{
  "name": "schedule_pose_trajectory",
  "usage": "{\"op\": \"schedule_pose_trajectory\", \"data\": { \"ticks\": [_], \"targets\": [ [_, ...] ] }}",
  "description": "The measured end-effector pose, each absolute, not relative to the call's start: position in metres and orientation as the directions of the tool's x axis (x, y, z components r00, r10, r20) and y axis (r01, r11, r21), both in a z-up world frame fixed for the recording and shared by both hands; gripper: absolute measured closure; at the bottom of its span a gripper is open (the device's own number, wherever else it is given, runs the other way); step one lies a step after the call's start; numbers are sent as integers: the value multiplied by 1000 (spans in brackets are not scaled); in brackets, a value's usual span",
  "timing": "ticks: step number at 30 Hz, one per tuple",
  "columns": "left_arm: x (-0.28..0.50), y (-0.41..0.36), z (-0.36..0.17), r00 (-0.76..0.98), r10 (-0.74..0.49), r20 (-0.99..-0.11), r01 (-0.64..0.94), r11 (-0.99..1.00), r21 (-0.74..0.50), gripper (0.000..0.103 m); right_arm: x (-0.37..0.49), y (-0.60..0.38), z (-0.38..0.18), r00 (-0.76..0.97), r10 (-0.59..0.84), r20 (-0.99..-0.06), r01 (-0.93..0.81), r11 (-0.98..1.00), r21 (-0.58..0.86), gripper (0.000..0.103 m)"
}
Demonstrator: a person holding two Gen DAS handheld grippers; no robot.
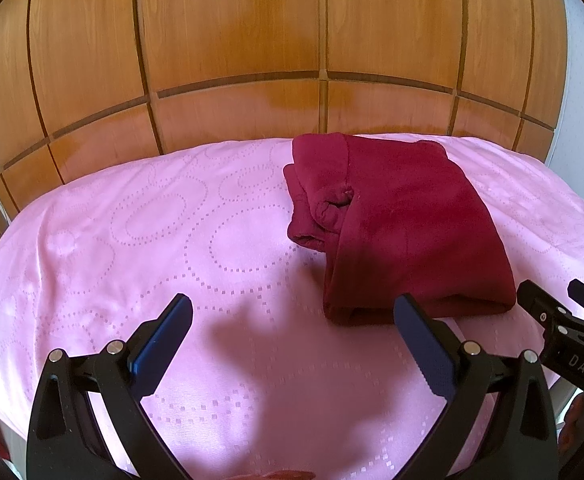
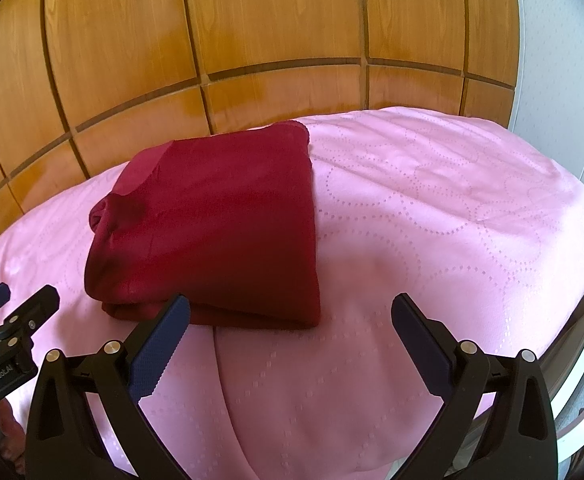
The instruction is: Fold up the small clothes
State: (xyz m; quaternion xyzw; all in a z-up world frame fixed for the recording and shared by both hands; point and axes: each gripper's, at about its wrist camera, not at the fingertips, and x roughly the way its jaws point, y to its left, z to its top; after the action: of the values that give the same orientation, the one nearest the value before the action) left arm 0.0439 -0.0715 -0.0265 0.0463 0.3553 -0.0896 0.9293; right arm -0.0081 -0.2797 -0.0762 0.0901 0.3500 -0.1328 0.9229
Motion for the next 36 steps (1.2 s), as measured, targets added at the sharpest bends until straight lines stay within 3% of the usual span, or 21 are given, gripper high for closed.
{"op": "schedule_pose_trajectory", "data": {
  "ticks": [29,36],
  "targets": [
    [35,-87,-29,735,-179,-654,263,964,31,2,-2,-286,-81,705,-170,-688,299,952,71,4],
    [49,-86,-38,676,-185,-713,257,966,-8,2,1,-290,-86,695,-169,-699,299,952,67,4]
  ]
}}
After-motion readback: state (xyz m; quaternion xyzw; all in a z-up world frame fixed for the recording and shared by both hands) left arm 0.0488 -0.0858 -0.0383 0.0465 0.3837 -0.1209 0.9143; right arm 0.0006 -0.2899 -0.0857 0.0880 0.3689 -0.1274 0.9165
